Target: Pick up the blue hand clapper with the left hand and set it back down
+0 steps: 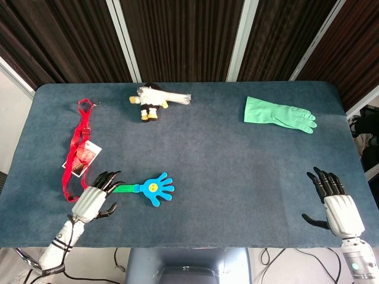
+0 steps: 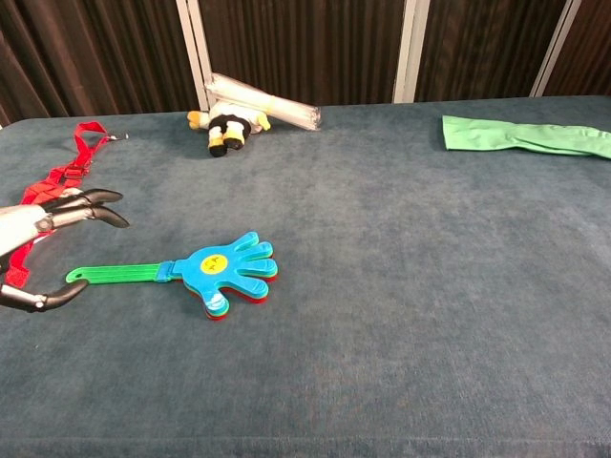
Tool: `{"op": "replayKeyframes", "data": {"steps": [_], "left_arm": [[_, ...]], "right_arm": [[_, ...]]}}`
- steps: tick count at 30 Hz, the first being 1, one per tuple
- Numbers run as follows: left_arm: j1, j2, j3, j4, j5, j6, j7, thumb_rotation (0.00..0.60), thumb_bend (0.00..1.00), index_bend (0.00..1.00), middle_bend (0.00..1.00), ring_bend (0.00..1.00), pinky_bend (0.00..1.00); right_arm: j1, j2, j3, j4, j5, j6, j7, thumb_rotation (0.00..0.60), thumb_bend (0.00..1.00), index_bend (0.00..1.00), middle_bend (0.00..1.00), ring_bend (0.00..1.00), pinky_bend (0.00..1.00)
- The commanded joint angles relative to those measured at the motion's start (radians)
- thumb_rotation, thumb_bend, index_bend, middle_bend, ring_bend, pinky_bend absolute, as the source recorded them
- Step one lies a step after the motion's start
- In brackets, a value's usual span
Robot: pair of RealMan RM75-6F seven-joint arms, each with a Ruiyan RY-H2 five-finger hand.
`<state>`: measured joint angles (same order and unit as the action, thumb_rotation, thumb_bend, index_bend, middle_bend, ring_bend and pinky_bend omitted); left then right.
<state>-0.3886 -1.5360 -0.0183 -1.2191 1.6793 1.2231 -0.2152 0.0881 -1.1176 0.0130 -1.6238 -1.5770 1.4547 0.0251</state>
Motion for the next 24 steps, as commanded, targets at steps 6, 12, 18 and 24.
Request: {"op": "replayKeyframes", "data": {"steps": [6,12,18,24], "left_arm": [[-0.072,-0.069,-0.03,0.038,-0.114,-0.146,0.04,0.6,0.38,0.25,0.0,0.0,0.0],[-0.096,-0.094,-0.043,0.049,-0.158,-0.182,0.059,0.6,0.38,0.26,0.0,0.0,0.0],[-0.119,-0.111,-0.053,0.064,-0.191,-0.214,0.068,0.6,0.38,0.29,0.0,0.0,0.0],[-0.132,-0.123,-0.05,0.06,-0.196,-0.214,0.073,0.6,0.38,0.31,0.0,0.0,0.0]], "right_arm": [[0.006,0.0,-0.003,-0.002,-0.001,-0.011,0.009,0.6,0.15,0.0,0.0,0.0,0.0],[0.009,0.01,-0.011,-0.014,0.001,-0.028,0.019,0.6,0.15,0.0,0.0,0.0,0.0],[0.009,0.013,-0.006,-0.019,0.006,-0.023,0.019,0.6,0.15,0.0,0.0,0.0,0.0],[0.008,0.011,-0.004,-0.018,0.012,-0.022,0.019,0.6,0.15,0.0,0.0,0.0,0.0]]}}
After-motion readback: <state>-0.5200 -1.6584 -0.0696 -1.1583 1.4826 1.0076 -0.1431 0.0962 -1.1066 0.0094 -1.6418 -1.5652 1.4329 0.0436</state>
